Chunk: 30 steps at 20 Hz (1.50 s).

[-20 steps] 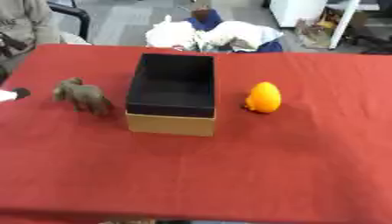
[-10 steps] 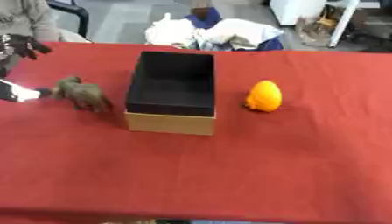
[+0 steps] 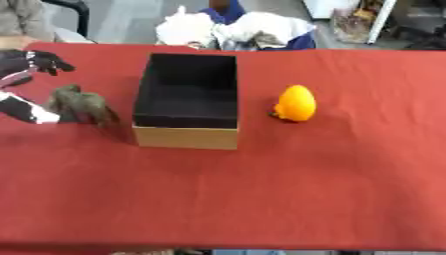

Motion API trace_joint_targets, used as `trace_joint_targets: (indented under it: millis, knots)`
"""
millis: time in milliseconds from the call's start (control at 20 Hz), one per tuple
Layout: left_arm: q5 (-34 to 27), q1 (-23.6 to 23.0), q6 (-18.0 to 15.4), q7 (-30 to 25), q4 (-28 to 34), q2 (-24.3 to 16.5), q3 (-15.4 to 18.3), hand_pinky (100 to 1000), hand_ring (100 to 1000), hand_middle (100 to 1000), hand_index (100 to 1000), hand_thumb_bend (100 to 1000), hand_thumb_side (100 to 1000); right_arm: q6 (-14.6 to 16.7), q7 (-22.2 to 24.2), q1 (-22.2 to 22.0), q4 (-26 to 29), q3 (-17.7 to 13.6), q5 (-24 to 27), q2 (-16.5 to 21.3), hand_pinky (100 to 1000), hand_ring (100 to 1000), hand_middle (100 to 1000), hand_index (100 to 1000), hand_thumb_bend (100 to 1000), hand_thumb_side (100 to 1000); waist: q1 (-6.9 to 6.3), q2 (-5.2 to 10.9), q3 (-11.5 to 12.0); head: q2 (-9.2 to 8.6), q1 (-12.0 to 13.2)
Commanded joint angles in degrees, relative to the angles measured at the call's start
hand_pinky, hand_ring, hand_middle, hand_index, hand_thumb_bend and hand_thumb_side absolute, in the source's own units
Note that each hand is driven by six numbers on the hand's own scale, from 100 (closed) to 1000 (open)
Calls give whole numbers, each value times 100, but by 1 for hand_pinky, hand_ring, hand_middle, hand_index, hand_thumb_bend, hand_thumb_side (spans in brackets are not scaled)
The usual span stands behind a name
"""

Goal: Pick up objects on the table and place them in the box.

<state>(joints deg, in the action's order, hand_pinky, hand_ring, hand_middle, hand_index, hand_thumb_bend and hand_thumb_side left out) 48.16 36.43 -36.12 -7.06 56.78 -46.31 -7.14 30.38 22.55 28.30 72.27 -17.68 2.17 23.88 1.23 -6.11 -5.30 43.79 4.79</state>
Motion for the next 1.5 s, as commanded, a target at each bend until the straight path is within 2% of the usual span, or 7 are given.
trace_joint_targets:
  millis: [50,350,450,500,1000,1300,1500]
  knots:
    - [254,125,-38,170,-3,-134,81,705,714,757,891,625,502,18,30,129,75,-14,41,94,802,700,709,842,100,494,-16,29,-49,-57,51]
    - [631,94,-67,343,-101,-81,105,706,715,755,891,644,482,35,46,166,65,-10,56,92,802,700,708,842,100,501,-27,-57,-160,-112,121]
    - [724,79,-51,412,-132,-54,116,701,706,747,887,652,441,38,52,171,62,-7,58,86,802,700,708,841,100,506,-31,-77,-176,-132,154]
    - [758,74,-28,463,-149,-43,129,692,692,735,879,657,377,40,56,173,62,-6,59,81,802,700,708,841,100,511,-32,-88,-184,-145,172]
    - [1143,31,313,1409,-210,27,194,647,610,644,827,631,342,77,92,214,30,12,74,60,803,699,707,841,100,524,-29,-207,-284,-288,393]
    - [1364,1,388,1766,-260,21,201,586,480,489,679,562,304,80,82,204,22,-3,77,56,803,698,706,841,100,533,-32,-229,-302,-296,405]
    - [1284,-13,403,1933,-217,-45,237,524,342,339,524,522,249,70,73,183,24,-13,74,54,803,698,706,840,100,533,-38,-209,-295,-272,381]
